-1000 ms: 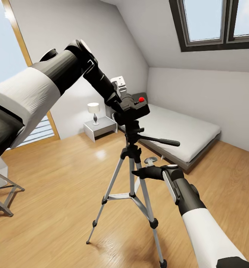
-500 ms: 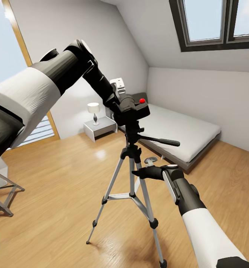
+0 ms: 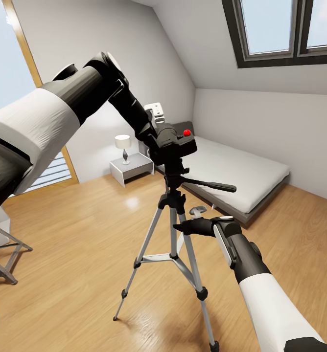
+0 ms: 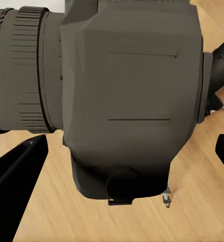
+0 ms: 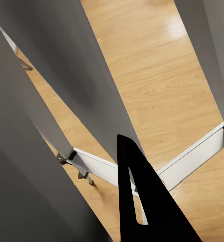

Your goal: Attach the digital camera to the camera tripod in the bedroom.

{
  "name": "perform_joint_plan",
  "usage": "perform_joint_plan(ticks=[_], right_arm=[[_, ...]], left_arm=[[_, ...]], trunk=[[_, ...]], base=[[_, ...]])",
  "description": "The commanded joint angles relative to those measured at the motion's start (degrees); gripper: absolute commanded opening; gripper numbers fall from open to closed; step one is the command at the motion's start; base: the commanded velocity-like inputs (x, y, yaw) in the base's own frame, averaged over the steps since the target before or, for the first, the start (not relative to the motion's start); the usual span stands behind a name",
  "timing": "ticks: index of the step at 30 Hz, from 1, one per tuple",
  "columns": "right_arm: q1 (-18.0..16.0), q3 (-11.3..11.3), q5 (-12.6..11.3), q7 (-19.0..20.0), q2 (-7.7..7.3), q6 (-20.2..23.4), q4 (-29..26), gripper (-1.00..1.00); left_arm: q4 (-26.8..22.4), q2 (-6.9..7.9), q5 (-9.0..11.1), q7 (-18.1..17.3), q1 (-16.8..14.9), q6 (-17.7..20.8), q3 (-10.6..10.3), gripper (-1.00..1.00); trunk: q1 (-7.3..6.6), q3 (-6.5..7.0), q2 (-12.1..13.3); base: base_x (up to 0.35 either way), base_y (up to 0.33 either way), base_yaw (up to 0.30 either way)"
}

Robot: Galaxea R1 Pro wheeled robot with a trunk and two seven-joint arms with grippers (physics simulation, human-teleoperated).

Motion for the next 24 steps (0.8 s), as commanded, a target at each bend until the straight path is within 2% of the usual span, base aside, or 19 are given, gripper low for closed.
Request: perform_joint_plan(ticks=[1, 6, 7, 24], right_arm=[[-0.01, 0.05, 3.0, 0.41, 0.02, -0.11, 0.06, -1.0], [-0.01, 0.02, 3.0, 0.41, 0.02, -0.11, 0.06, -1.0], [-0.01, 0.03, 3.0, 0.41, 0.02, -0.11, 0.06, -1.0], [-0.01, -0.02, 3.0, 0.45, 0.02, -0.11, 0.06, -1.0]], left_arm=[[-0.01, -0.06, -0.13, -0.27, -0.03, 0.57, -0.41, -1.0], [-0.02, -0.18, -0.17, -0.11, -0.03, 0.59, -0.45, -1.0], [-0.02, -0.2, -0.16, -0.1, -0.03, 0.59, -0.5, 1.0], [-0.03, -0.2, -0.14, -0.01, -0.04, 0.6, -0.58, 1.0]], trunk=[[0.05, -0.15, -0.08], [0.05, -0.15, -0.08], [0.05, -0.15, -0.08], [0.05, -0.15, -0.08]], base=[[0.0, 0.0, 0.0], [0.0, 0.0, 0.0], [0.0, 0.0, 0.0], [0.0, 0.0, 0.0]])
